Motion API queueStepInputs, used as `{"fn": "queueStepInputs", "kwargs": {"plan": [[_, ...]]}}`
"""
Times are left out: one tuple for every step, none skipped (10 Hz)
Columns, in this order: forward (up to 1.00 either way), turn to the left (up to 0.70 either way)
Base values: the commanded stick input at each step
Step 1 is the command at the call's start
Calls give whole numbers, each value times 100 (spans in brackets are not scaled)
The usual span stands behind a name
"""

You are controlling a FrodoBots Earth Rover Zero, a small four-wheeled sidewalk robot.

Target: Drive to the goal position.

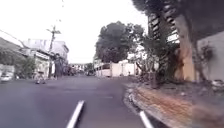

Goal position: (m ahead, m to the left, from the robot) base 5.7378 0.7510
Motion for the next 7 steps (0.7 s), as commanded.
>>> {"fn": "queueStepInputs", "kwargs": {"plan": [[100,0],[100,0],[100,0],[100,0],[100,0],[100,-35],[100,-40]]}}
